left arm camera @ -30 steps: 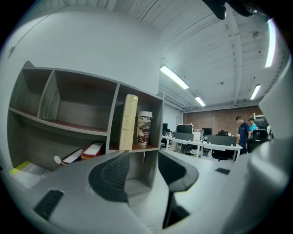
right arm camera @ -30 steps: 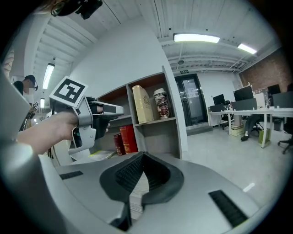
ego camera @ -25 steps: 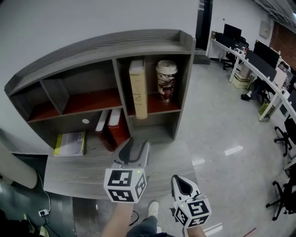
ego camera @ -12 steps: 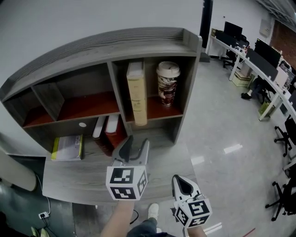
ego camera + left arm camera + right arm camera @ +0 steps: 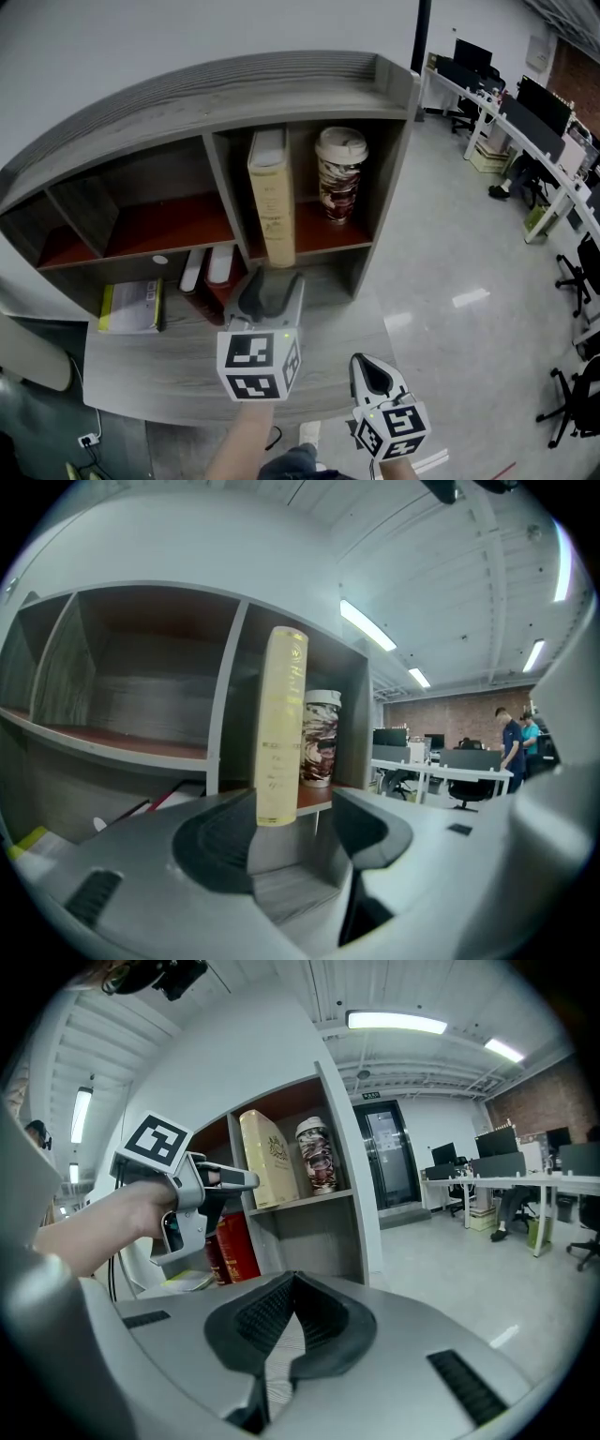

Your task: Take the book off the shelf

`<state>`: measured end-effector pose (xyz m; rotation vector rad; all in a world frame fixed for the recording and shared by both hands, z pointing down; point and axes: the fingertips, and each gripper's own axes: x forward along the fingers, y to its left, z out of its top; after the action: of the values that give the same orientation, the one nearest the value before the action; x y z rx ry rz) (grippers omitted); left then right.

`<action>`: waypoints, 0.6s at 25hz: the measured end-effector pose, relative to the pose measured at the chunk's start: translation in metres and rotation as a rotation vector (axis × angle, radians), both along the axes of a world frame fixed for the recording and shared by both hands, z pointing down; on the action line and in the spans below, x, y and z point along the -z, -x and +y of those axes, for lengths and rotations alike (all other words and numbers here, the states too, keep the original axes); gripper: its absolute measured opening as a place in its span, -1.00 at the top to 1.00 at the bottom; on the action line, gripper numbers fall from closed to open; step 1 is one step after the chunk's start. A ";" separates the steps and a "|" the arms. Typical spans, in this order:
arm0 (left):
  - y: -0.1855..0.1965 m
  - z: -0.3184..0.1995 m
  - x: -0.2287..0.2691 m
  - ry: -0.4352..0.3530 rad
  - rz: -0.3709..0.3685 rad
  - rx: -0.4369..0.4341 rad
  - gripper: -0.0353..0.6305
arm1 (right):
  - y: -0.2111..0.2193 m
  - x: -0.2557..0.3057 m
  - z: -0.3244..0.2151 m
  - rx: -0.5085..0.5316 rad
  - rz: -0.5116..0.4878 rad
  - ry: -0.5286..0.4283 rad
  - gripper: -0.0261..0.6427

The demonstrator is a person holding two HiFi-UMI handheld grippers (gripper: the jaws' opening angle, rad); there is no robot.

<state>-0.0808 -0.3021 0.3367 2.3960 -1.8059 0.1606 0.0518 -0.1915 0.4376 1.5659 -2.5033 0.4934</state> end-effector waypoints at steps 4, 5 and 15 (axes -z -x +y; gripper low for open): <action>0.000 -0.011 0.002 -0.015 -0.033 0.019 0.16 | 0.000 -0.003 -0.009 -0.001 -0.003 0.009 0.90; 0.000 -0.013 0.003 -0.018 -0.040 0.022 0.14 | 0.001 -0.004 -0.011 -0.001 -0.004 0.011 0.90; 0.003 -0.042 0.014 -0.043 -0.045 0.055 0.09 | -0.001 -0.011 -0.028 -0.006 -0.008 0.030 0.90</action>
<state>-0.0836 -0.3443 0.3224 2.3867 -1.9121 0.1723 0.0529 -0.2198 0.4486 1.5639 -2.4862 0.5371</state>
